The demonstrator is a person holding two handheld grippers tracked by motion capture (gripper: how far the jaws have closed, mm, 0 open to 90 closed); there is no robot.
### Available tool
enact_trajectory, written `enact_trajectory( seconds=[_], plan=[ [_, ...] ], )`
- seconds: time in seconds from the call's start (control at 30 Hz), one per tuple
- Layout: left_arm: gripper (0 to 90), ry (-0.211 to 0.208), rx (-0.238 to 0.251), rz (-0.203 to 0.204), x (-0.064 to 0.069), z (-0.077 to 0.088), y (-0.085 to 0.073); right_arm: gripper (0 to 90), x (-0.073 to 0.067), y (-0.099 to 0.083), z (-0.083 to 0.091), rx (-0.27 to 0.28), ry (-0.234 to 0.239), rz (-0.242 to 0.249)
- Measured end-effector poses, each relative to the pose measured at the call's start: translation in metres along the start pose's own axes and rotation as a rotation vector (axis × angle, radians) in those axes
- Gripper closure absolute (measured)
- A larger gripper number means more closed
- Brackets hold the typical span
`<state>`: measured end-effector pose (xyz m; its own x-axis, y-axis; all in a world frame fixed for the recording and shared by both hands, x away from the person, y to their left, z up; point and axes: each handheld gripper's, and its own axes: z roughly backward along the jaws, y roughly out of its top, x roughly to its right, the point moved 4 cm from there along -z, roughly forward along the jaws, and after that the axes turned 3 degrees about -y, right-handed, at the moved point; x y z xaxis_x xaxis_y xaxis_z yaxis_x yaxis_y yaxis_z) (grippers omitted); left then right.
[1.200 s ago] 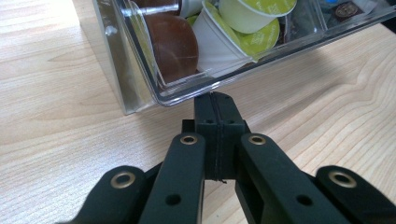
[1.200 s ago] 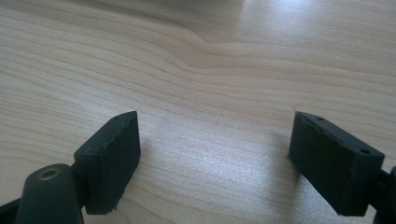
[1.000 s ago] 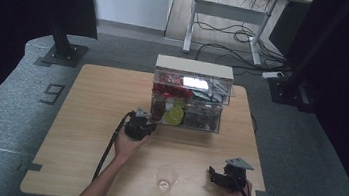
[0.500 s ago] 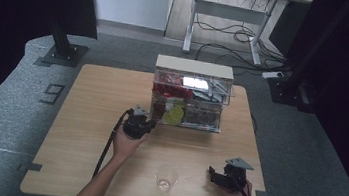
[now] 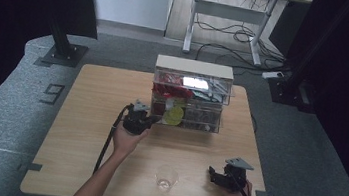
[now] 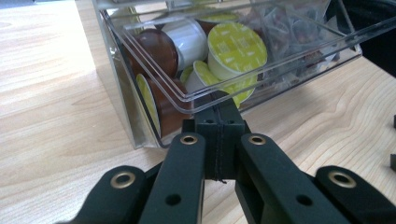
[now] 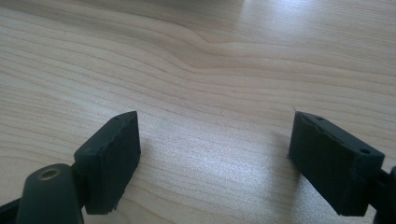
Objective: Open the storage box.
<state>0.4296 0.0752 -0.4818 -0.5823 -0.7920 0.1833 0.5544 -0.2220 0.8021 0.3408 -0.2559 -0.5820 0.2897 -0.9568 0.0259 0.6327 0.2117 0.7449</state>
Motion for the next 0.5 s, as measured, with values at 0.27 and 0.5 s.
enact_trajectory(
  seconds=[0.27,0.5],
  plan=[
    [90.0,0.006,0.007,-0.009,-0.001,0.006,0.014,16.8,0.000,0.000,0.000,0.000,-0.001,0.001],
    [90.0,0.018,0.010,-0.019,-0.002,0.009,0.026,16.8,0.000,0.000,0.000,-0.001,0.000,0.000]
  ],
)
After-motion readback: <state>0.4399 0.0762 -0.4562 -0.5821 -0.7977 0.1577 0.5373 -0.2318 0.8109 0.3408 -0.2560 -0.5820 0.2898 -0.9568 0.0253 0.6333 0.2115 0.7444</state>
